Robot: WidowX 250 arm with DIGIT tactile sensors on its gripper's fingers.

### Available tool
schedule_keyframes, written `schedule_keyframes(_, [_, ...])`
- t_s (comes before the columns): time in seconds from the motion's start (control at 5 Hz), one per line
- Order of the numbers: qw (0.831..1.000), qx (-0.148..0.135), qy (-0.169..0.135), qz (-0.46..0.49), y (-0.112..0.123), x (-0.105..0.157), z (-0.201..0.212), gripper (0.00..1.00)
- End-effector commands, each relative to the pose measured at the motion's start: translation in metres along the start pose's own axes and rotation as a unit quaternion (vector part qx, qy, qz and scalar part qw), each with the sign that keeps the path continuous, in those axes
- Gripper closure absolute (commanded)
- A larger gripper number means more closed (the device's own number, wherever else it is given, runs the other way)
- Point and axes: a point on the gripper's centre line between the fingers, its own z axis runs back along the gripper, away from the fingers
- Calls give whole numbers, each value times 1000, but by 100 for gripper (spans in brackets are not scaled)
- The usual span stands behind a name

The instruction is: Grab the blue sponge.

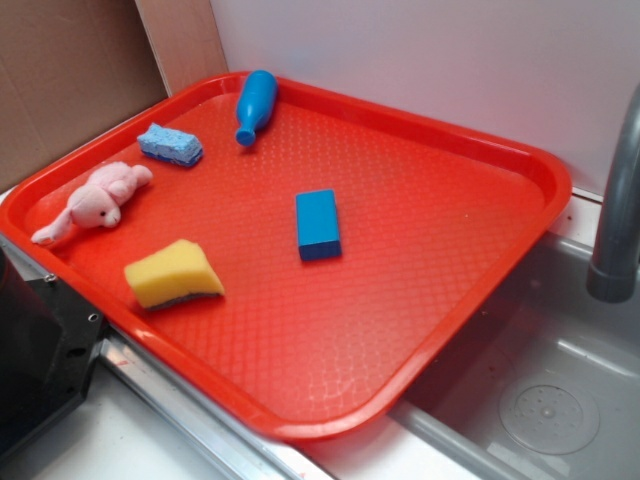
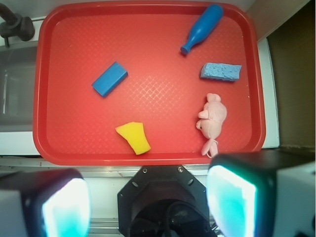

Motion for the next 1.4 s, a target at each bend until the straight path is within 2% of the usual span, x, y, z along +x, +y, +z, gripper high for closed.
schedule_keyframes(0.0, [1000,0,0,0,0,0,0,0])
schedule_keyframes(0.2, [997,-7,3,77,13,10,-7,0])
schedule_keyframes(0.4, [980,-16,-18,199,34,25,-17,0])
schedule_keyframes(0.6, [947,-14,-47,319,56,43,-37,0])
schedule_keyframes(0.8, [899,-7,-72,432,85,54,-59,0])
schedule_keyframes(1.0, [836,-3,-101,539,111,61,-81,0])
schedule_keyframes(1.2, [772,20,-118,624,133,63,-100,0])
